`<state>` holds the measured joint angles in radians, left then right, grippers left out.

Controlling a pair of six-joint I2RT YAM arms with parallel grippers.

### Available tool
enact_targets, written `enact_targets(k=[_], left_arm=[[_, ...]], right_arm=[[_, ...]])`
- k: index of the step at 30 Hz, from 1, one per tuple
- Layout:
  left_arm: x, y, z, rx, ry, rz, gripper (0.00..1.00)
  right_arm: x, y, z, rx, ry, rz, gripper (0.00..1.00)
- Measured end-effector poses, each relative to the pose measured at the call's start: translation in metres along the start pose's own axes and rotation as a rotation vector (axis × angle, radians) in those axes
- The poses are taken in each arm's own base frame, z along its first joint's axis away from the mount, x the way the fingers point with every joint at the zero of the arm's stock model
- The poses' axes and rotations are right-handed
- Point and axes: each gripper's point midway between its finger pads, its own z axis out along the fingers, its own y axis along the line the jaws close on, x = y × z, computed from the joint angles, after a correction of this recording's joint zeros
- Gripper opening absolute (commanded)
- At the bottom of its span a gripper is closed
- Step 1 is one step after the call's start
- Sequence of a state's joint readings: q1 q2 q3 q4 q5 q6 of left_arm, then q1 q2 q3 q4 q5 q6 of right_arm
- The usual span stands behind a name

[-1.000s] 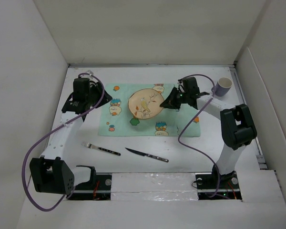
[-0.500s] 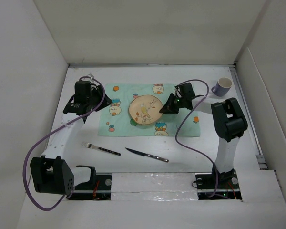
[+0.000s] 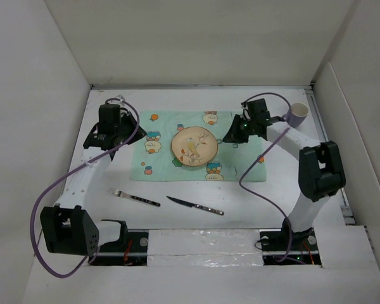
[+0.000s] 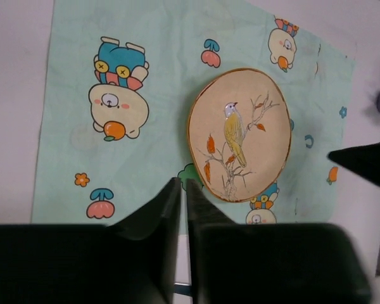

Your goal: Set the dinner table for one person

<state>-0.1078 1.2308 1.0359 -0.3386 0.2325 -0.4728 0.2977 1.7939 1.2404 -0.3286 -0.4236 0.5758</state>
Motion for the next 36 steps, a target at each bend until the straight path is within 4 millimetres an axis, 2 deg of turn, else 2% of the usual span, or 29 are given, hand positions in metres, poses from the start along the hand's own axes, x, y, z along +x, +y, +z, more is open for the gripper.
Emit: enact_targets(k=[2, 5, 6, 8, 9, 10, 12, 14, 17, 20, 23, 25, 27, 30, 31, 32, 33, 34, 36], left_arm=[[-0.006, -0.007, -0.002, 0.021, -0.008, 0.005, 0.0], [-0.012, -0.018, -0.006, 0.063, -0.013, 0.01, 0.0], [-0.012, -0.021, -0.006, 0.079, -0.012, 0.011, 0.0], [-0.01, -0.025, -0.006, 0.101, 0.003, 0.009, 0.0], [-0.008, -0.027, -0.006, 0.113, 0.011, 0.007, 0.08], [-0.007, -0.028, -0.005, 0.123, 0.019, 0.007, 0.12], [-0.003, -0.031, -0.004, 0.148, 0.033, 0.001, 0.23], [0.004, -0.032, -0.002, 0.166, 0.054, -0.007, 0.28], [0.013, -0.03, 0.0, 0.175, 0.08, -0.017, 0.29], [0.02, -0.028, 0.002, 0.178, 0.097, -0.022, 0.29], [0.024, -0.026, 0.003, 0.176, 0.107, -0.024, 0.29], [0.025, -0.025, 0.004, 0.175, 0.109, -0.026, 0.29], [0.024, -0.025, 0.004, 0.175, 0.108, -0.025, 0.29], [0.024, -0.025, 0.004, 0.174, 0.107, -0.025, 0.28], [0.024, -0.025, 0.004, 0.174, 0.107, -0.025, 0.28], [0.024, -0.025, 0.004, 0.174, 0.107, -0.025, 0.28], [0.024, -0.025, 0.004, 0.174, 0.107, -0.025, 0.28], [0.024, -0.025, 0.004, 0.174, 0.107, -0.025, 0.28], [0.024, -0.024, 0.004, 0.172, 0.107, -0.025, 0.28]], right_arm=[[-0.016, -0.001, -0.03, 0.022, -0.063, -0.006, 0.0], [-0.066, -0.018, -0.091, 0.087, -0.261, 0.023, 0.0], [-0.09, -0.03, -0.117, 0.127, -0.356, 0.044, 0.05], [-0.133, -0.058, -0.169, 0.227, -0.536, 0.099, 0.28], [-0.153, -0.076, -0.195, 0.296, -0.621, 0.131, 0.54], [-0.169, -0.091, -0.218, 0.356, -0.689, 0.165, 0.62], [-0.194, -0.118, -0.251, 0.458, -0.783, 0.205, 0.68], [-0.208, -0.143, -0.264, 0.539, -0.812, 0.251, 0.68], [-0.22, -0.185, -0.26, 0.634, -0.79, 0.314, 0.68], [-0.216, -0.227, -0.233, 0.712, -0.702, 0.37, 0.68], [-0.205, -0.259, -0.202, 0.762, -0.598, 0.404, 0.68], [-0.199, -0.273, -0.187, 0.782, -0.547, 0.421, 0.66], [-0.195, -0.283, -0.175, 0.794, -0.514, 0.429, 0.56], [-0.193, -0.286, -0.169, 0.798, -0.502, 0.436, 0.56], [-0.194, -0.284, -0.169, 0.796, -0.503, 0.433, 0.48], [-0.196, -0.284, -0.169, 0.798, -0.503, 0.432, 0.18], [-0.198, -0.282, -0.169, 0.799, -0.506, 0.434, 0.08], [-0.201, -0.281, -0.169, 0.802, -0.518, 0.435, 0.0], [-0.198, -0.28, -0.167, 0.823, -0.525, 0.443, 0.0]])
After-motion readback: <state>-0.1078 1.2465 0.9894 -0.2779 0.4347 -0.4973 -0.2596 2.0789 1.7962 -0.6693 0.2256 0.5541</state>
